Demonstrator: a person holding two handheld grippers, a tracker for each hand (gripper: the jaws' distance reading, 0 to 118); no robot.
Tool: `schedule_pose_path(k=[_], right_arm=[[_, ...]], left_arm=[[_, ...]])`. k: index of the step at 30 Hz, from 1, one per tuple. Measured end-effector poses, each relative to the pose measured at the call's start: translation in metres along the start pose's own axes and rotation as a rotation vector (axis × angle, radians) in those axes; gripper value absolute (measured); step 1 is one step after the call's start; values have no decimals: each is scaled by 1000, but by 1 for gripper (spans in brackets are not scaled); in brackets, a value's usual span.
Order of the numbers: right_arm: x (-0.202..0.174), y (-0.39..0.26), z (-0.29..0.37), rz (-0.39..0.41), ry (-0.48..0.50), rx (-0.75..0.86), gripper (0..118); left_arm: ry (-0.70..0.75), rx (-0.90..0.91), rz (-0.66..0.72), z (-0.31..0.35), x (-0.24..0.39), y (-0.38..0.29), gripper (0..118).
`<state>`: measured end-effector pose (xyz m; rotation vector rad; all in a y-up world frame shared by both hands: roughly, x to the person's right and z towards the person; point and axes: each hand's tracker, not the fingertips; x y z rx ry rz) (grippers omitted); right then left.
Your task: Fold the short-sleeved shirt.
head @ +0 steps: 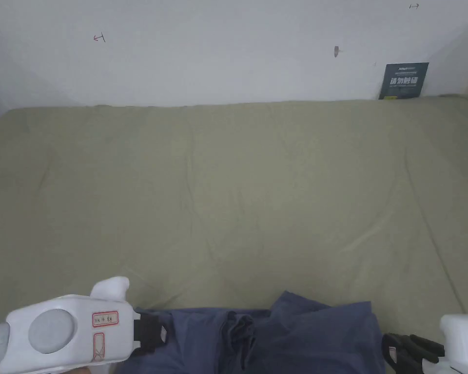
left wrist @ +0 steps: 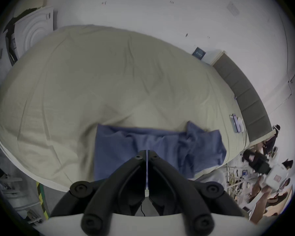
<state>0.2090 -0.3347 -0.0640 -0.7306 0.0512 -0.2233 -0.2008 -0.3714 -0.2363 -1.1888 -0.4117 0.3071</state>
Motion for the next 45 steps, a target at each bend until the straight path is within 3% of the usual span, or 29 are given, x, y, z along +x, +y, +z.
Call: schedule_pose_path(k=[4, 9, 14, 21, 27, 30, 34, 36, 37, 39, 40, 45], right_arm=[[-1, 1, 1, -5, 6, -6, 0], [3, 2, 2, -14, -9, -9, 0], [9, -1, -2, -22, -26, -32, 0], [5, 0, 0, -19, -26, -37, 0], [-7, 8, -8, -13, 8, -27, 0], [-17, 12, -14, 2, 19, -21, 0], [-29, 15, -19, 13, 33, -30, 0], [-33, 16, -20, 24, 35, -30, 0], [-34, 16, -20, 28, 35, -34, 0], [-35, 17, -21, 32, 30, -41, 0], [-35, 17, -21, 33, 27, -40, 0], [-34, 18, -23, 32, 13, -55, 0]], left_arm=[[-56, -44, 13, -44, 10, -1, 0], [-258, -73, 2, -95, 48, -7, 0], [-257, -83, 21, -131, 64, -9, 0], [-240, -16, -43, -61, 51, 0, 0], [-130, 148, -19, 38, -15, 6, 0], [-10, 150, 23, 47, -52, 4, 0], [-93, 74, 62, 31, -74, -2, 1], [-147, 43, 66, 21, -80, -3, 9], [-144, 41, 61, 13, -88, 0, 24], [-170, 51, 42, 6, -93, 1, 107], [-212, 23, 39, -1, -95, 2, 118], [-330, -5, 49, -20, -99, 9, 118]])
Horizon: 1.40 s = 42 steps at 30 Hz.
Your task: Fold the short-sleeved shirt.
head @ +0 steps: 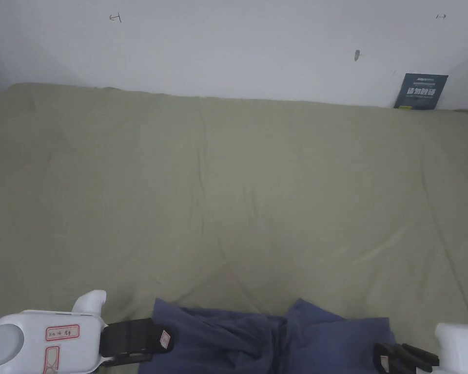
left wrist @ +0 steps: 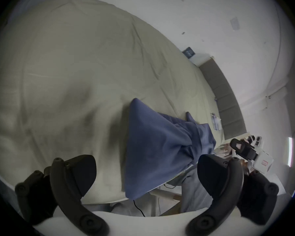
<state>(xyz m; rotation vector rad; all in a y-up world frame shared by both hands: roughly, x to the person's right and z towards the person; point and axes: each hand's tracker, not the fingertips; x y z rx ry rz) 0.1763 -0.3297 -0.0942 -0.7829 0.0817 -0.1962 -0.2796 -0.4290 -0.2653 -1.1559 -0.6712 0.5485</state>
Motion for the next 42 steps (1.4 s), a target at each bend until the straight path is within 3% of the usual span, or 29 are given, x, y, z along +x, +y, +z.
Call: schedule_pose_path(k=[7, 8, 9, 10, 11, 13, 19, 25, 30, 42], right_arm=[[0, -1, 0, -11, -12, -17, 0], [0, -1, 0, -11, -15, -19, 0], [0, -2, 1, -11, -20, -20, 0], [1, -2, 2, -11, -21, -21, 0], [2, -3, 2, -13, -22, -22, 0], [4, -3, 2, -19, -29, -24, 0], [9, -2, 7, -42, -21, -8, 0], [7, -1, 7, -35, 4, 12, 0], [3, 1, 5, -14, 31, 17, 0], [16, -8, 19, -19, 39, 36, 0]], left_arm=[[-248, -26, 106, -48, -27, 9, 117], [-278, -20, 117, -47, -24, 9, 108], [-244, -9, 115, -46, -23, 10, 79], [-115, -6, 57, -50, -23, 9, 28], [-46, -7, 22, -53, -22, 8, 12], [-145, -19, 66, -49, -11, 3, 12], [-132, 46, 218, -3, -2, -1, 12], [49, 142, 154, 86, -19, 7, 12], [298, 211, 143, 145, 3, 16, 12], [681, 41, -199, 45, 169, 25, 12]])
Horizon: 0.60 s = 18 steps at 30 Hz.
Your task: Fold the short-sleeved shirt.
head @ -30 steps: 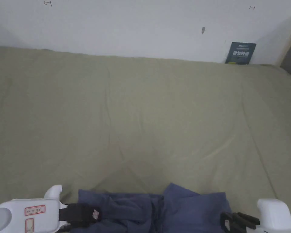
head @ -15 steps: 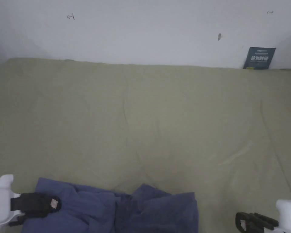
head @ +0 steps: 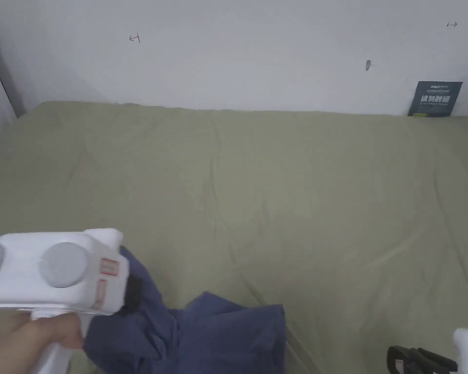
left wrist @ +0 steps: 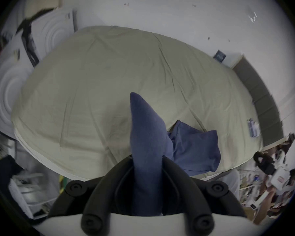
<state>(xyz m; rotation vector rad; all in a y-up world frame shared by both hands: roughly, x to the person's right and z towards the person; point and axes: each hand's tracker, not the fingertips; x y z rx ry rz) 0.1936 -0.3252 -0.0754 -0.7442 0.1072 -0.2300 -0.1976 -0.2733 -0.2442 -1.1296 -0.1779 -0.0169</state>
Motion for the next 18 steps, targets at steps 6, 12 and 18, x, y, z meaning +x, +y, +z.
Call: schedule_pose_path(k=[6, 12, 18], right_arm=[[13, -3, 5, -17, 1, 4, 0], [24, -7, 8, -42, -8, -4, 0], [31, -6, 19, -62, -20, 6, 0]], left_arm=[[75, -58, -171, -43, 94, -3, 12], [101, -106, -272, -117, 172, -26, 88], [-21, -55, -239, -99, 175, -30, 114]])
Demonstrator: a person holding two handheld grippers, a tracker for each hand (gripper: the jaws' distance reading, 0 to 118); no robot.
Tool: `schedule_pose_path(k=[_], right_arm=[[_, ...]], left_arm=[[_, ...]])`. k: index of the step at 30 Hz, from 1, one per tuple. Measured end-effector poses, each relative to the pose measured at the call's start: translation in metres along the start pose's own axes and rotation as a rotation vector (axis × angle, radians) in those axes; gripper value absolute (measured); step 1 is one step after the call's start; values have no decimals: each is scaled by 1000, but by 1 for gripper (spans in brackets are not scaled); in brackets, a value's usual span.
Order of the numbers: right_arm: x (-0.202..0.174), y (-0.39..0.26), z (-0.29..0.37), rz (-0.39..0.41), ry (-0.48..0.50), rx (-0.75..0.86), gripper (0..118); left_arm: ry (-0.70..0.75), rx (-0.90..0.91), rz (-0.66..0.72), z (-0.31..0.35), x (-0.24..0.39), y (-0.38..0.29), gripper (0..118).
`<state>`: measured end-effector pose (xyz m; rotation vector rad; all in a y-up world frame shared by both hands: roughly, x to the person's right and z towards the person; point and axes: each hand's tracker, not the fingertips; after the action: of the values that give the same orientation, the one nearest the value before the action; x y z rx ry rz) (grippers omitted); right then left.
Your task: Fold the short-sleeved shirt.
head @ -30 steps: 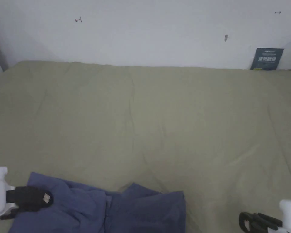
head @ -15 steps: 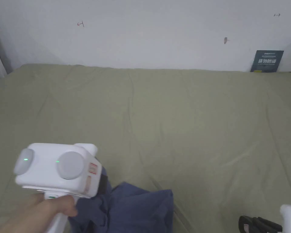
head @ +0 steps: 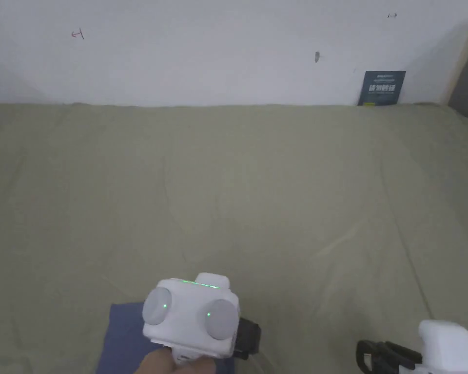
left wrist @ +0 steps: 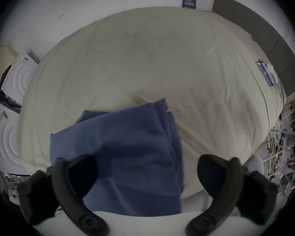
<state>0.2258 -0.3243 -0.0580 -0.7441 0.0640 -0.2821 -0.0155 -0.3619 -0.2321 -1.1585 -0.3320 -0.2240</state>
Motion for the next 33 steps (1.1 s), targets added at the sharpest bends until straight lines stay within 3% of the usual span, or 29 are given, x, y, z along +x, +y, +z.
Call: schedule_pose_path(k=[5, 6, 7, 8, 9, 11, 13, 15, 18, 22, 26, 29, 33], right_arm=[[0, 0, -4, 5, -6, -5, 0], [-1, 0, -6, 5, -4, -7, 0], [-2, 0, -8, 3, -2, -11, 0], [-3, 0, -10, 1, 1, -15, 0], [-5, 0, -11, 0, 8, -18, 0], [-8, -1, -14, -6, 26, -26, 0], [-12, -1, -16, -6, 36, -31, 0], [-16, -1, -17, -3, 36, -36, 0], [-19, -1, -16, 5, 39, -39, 0], [-20, -1, -18, 1, 34, -58, 0], [-24, 2, -22, 25, 31, -79, 0], [-33, 9, -30, 55, 69, -98, 0], [-59, 24, -65, 87, 194, -160, 0]], left_arm=[[-126, 126, 118, 71, -64, -17, 110], [-146, 150, 136, 84, -80, -22, 101], [-159, 176, 173, 92, -92, -28, 76], [-155, 188, 244, 90, -114, -31, 13], [-215, 187, 309, 85, -130, -40, 0], [-332, 190, 358, 73, -155, -47, 0], [-599, 179, 483, 45, -164, -54, 0], [-694, 134, 492, 20, -160, -55, 0], [-623, 140, 408, -17, -139, -45, 0], [-800, 37, 420, -67, -106, -34, 0], [-761, 16, 343, -92, -87, -32, 0], [-777, 44, 343, -60, -101, -30, 0], [-781, 193, 313, 11, -145, -33, 0]])
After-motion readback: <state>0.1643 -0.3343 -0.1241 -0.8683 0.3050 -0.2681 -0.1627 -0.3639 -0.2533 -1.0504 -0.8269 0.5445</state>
